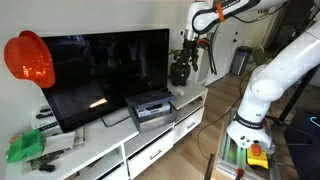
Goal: Pour the glasses out of the clear container and onto the television stand then put the clear lid on the container.
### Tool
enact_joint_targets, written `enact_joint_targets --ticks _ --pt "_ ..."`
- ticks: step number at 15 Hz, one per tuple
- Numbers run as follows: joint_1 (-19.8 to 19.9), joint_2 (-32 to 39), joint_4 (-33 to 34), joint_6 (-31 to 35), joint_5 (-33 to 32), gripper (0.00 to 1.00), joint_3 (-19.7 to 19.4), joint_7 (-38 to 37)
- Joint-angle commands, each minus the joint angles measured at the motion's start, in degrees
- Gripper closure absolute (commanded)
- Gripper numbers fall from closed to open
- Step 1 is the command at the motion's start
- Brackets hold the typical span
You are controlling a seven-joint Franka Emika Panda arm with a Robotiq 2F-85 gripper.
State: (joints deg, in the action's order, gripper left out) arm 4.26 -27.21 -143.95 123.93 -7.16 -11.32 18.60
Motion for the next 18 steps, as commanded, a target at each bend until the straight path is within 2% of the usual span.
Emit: enact_joint_targets --ticks 1,10,11,13,14,15,17,18 --pt "0.4 0.0 0.1 -0.1 0.2 0.00 0.4 0.2" --pt "0.4 0.0 0.1 -0.1 0.2 0.00 0.4 0.2" --pt "0.2 1.7 0.8 -0.8 1.0 0.00 -0.5 1.0" --pt "1.7 8.7 2.9 -1.3 2.0 0.00 -3.3 1.5" --pt "1.7 12.0 3.3 -0.5 3.9 0.00 -6.5 6.3" --pt "2.3 14.3 3.4 0.6 4.9 0.00 -8.0 7.9" --pt "3.1 20.6 4.6 3.6 8.3 0.00 -11.7 16.8" --pt "1.7 23.8 5.8 5.7 10.3 0.00 -14.7 21.8"
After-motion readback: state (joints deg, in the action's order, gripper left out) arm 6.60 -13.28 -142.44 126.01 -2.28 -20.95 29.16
